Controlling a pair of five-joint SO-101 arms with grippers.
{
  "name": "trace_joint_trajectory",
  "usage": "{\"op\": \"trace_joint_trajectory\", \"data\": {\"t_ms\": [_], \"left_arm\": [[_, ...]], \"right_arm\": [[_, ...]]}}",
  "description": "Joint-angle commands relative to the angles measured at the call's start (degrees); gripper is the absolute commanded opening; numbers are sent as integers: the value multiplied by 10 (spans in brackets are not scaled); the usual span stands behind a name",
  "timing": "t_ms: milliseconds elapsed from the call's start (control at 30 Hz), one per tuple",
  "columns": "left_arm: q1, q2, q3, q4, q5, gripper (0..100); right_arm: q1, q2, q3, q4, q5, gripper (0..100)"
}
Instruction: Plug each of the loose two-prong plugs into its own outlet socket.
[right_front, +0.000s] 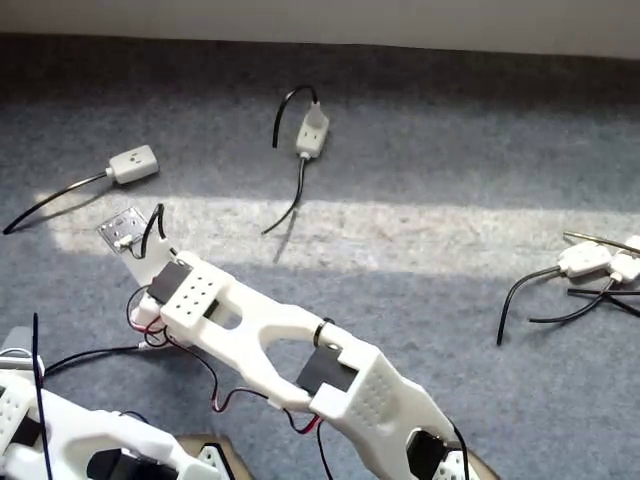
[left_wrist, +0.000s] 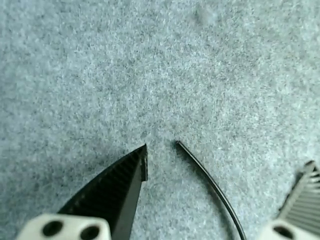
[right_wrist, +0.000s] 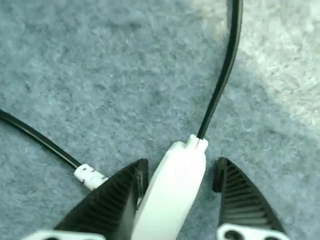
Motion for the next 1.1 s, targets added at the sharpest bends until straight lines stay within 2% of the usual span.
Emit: {"op": "trace_joint_trajectory", "data": {"t_ms": [0,100,367,667,833,1067], "left_arm": [[-4,-11,-1,-6,-4,436],[-4,-11,7,-8,-4,436],[-4,-11,7,-8,-4,436],[-4,-11,9,-8,-4,436],[-4,-11,9,-8,-4,436],[-4,-11,9,-8,-4,436]], "right_arm": [[27,-9,-22,-2,-5,94],[43,-11,-22,-1,-5,6],[127,-8,-125,27,-2,8],[296,-6,-291,19,-1,8],[390,-6,-325,-64,-1,8],[481,-5,-233,-265,-1,12]]}}
